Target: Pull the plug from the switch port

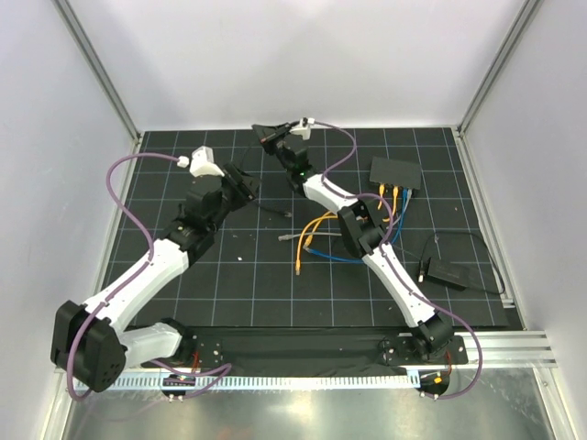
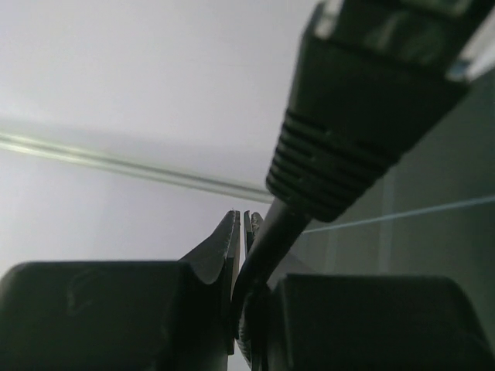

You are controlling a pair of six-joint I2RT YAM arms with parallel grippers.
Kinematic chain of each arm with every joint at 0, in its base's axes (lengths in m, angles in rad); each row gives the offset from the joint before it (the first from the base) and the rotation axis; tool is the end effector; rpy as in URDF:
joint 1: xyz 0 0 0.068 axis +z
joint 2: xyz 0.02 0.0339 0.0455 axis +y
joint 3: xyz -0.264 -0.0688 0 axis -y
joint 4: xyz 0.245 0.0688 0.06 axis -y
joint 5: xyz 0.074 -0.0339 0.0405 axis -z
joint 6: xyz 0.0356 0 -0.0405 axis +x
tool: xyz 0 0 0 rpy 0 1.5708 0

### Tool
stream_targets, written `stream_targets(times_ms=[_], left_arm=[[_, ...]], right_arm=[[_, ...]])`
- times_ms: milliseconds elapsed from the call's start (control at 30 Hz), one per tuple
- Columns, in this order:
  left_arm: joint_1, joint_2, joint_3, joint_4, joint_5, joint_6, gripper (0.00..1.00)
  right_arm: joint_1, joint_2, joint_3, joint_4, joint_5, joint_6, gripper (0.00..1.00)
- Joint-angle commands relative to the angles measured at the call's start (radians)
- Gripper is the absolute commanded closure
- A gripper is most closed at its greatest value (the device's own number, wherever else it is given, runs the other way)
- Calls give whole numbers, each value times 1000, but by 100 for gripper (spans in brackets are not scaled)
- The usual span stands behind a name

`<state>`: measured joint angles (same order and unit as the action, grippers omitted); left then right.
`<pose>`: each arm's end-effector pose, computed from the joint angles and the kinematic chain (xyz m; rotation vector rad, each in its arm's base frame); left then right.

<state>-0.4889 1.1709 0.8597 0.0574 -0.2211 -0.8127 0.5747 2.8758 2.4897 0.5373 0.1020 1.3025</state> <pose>0.2456 -0.1218 0.3115 -0.4602 1.8208 -0.7118 0.5328 0.3407 0.1626 0.6549 1.4539 1.4466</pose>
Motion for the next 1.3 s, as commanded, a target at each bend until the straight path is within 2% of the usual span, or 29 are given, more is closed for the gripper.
stream_targets(times_ms=[0,100,133,200,333,400,433,533,700,800,967,1067,1167,1267], left_arm=[[1,-42,-13,-34,-44,32,42],[3,-50,-27,-34,-37,23,42],[3,-45,-28,-34,-34,21,42],[1,-34,-25,-31,-20,20,42],[3,19,-7,-24,12,12,42],[3,38,9,-16,40,7,42],[3,50,13,-13,45,4,42],[3,85,24,-4,58,1,41],[3,108,42,4,63,7,41],[3,143,61,27,92,30,42],[1,309,224,91,334,84,46],[-5,441,329,122,428,86,48],[-7,587,450,206,553,73,48],[-17,768,621,248,693,29,49]], right_arm=[[-9,-1,58,-117,133,-97,95],[-4,16,64,-167,162,-156,94],[-3,20,83,-187,166,-169,89],[-3,22,93,-230,166,-215,85],[-6,-25,92,-333,151,-314,46],[-4,-68,95,-408,139,-388,37],[-4,-87,81,-433,139,-411,28],[-13,-168,34,-519,154,-491,18],[-48,-271,-32,-648,137,-562,11],[-67,-360,-80,-710,104,-600,11],[-156,-637,-323,-754,-45,-692,12],[-239,-751,-452,-815,-149,-747,19],[-318,-829,-579,-878,-162,-782,22],[-395,-950,-780,-823,-159,-804,25]])
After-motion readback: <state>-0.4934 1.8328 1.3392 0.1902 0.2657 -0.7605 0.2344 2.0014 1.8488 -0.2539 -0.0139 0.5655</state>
